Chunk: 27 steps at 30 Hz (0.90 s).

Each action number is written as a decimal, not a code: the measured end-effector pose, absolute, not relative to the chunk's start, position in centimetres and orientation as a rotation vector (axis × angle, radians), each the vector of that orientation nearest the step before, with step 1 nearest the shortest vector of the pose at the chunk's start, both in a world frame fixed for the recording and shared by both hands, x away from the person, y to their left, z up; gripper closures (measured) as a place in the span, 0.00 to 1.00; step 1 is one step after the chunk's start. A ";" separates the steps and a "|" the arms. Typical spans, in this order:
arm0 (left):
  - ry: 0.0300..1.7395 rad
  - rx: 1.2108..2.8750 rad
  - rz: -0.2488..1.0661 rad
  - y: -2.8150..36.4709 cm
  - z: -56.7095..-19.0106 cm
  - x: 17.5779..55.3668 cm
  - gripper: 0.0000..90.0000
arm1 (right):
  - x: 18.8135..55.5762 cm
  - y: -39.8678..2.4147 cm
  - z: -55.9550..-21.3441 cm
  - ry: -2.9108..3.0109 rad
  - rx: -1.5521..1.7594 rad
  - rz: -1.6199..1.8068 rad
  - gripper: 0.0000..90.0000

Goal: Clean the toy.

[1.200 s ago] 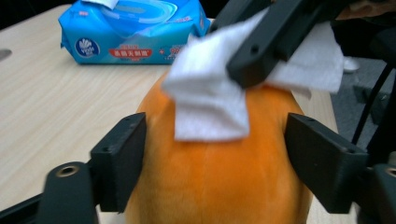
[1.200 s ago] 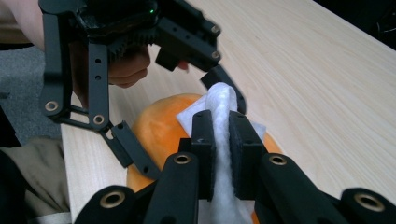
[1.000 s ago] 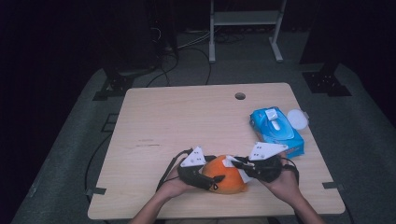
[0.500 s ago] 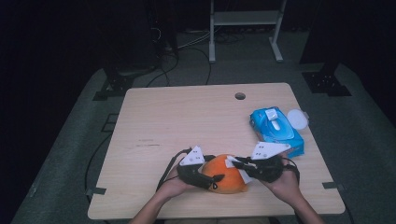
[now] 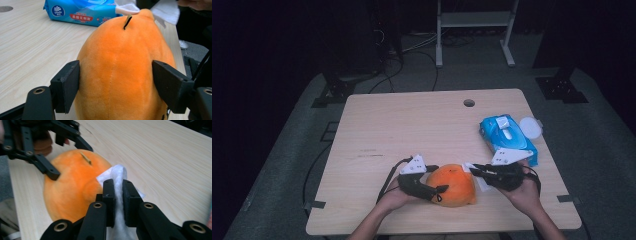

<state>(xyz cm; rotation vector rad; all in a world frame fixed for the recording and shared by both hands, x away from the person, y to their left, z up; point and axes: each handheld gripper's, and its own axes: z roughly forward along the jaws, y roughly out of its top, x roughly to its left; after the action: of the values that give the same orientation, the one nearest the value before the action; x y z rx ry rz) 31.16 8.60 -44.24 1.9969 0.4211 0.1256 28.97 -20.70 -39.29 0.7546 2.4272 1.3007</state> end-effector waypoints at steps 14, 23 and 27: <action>0.462 1.985 0.124 8.7 -44.5 31.5 0.27 | 27.6 -17.9 -39.1 2.472 0.614 1.270 0.90; 0.500 1.962 0.100 9.1 -44.6 32.0 0.28 | 28.2 -19.1 -39.4 2.485 0.646 1.251 0.90; 0.502 1.962 0.105 9.1 -44.7 32.0 0.27 | 28.1 -19.1 -39.4 2.497 0.642 1.234 0.90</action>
<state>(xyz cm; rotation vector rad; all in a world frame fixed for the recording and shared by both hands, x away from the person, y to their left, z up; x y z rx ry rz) 32.01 9.12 -44.65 1.9618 0.5020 0.1050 28.08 -19.12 -39.37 0.6415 2.4971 1.2342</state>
